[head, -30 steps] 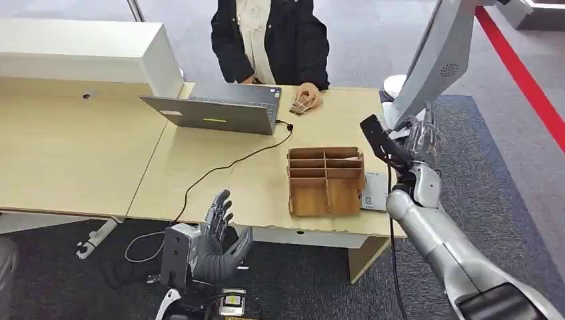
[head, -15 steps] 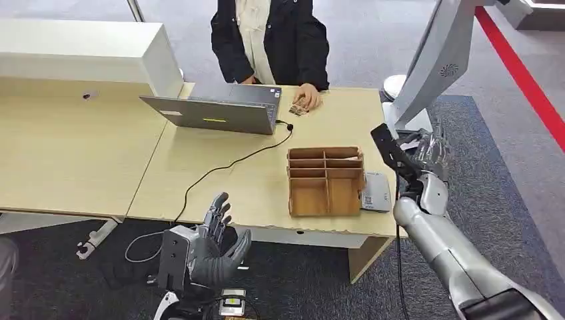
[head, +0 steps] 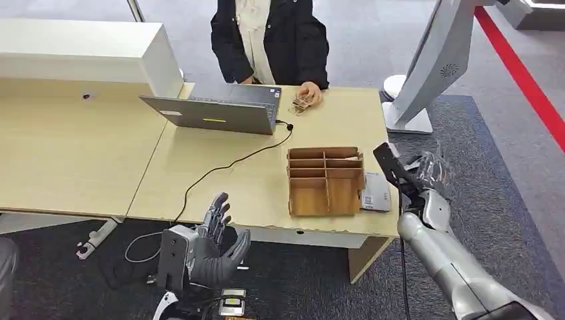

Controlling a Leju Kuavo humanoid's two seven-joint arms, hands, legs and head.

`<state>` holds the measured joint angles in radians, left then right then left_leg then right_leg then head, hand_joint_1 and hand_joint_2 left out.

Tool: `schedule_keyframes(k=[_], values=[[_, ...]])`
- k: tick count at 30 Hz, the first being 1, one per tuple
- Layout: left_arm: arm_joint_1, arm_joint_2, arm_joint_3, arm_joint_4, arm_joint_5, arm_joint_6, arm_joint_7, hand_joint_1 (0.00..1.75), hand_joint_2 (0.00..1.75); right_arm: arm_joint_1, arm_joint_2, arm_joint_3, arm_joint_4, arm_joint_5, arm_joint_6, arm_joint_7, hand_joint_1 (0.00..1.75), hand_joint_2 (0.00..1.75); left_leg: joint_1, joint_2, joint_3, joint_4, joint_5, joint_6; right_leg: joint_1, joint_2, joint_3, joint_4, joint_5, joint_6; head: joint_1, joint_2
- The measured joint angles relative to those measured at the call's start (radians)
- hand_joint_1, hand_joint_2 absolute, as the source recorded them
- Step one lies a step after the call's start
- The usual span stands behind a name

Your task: Pass the card to the sensor for recognition and then transmit it.

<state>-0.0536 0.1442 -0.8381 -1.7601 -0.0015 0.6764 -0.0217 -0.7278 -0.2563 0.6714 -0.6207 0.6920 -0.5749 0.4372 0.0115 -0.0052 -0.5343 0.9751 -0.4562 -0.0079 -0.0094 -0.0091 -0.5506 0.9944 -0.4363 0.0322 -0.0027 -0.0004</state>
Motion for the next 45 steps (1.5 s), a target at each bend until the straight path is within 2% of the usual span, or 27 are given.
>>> schedule_keyframes(k=[7, 29, 40, 45], values=[[-0.001, 0.001, 0.0, -0.002, 0.0, -0.008, 0.016, 0.0, 1.75, 0.019, 0.003, 0.0, 0.001, 0.016, 0.077, 0.0, 1.75, 1.75, 0.0, 0.0, 0.0, 0.0, 0.0, 0.0, 0.0, 0.0, 0.0, 0.0, 0.0, 0.0, 0.0, 0.0], [-0.002, 0.002, -0.001, -0.025, -0.009, -0.032, 0.032, 0.0, 1.75, 0.029, 0.069, 0.022, 0.0, 0.082, 0.202, -0.009, 1.75, 1.75, 0.0, 0.0, 0.0, 0.0, 0.0, 0.0, 0.0, 0.0, 0.0, 0.0, 0.0, 0.0, 0.0, 0.0], [0.008, 0.014, -0.001, -0.053, -0.027, -0.011, 0.055, 0.0, 1.75, 0.025, 0.103, 0.035, 0.006, 0.078, 0.266, -0.01, 1.75, 1.75, 0.0, 0.0, 0.0, 0.0, 0.0, 0.0, 0.0, 0.0, 0.001, 0.0, 0.0, 0.0, 0.0, 0.0], [0.021, 0.025, -0.001, -0.073, -0.041, 0.016, 0.071, 0.0, 1.75, 0.023, 0.119, 0.042, 0.022, 0.069, 0.295, 0.011, 1.75, 1.75, 0.0, 0.0, 0.0, 0.0, 0.0, 0.0, 0.0, 0.0, 0.001, 0.0, 0.0, 0.0, 0.0, 0.0]])
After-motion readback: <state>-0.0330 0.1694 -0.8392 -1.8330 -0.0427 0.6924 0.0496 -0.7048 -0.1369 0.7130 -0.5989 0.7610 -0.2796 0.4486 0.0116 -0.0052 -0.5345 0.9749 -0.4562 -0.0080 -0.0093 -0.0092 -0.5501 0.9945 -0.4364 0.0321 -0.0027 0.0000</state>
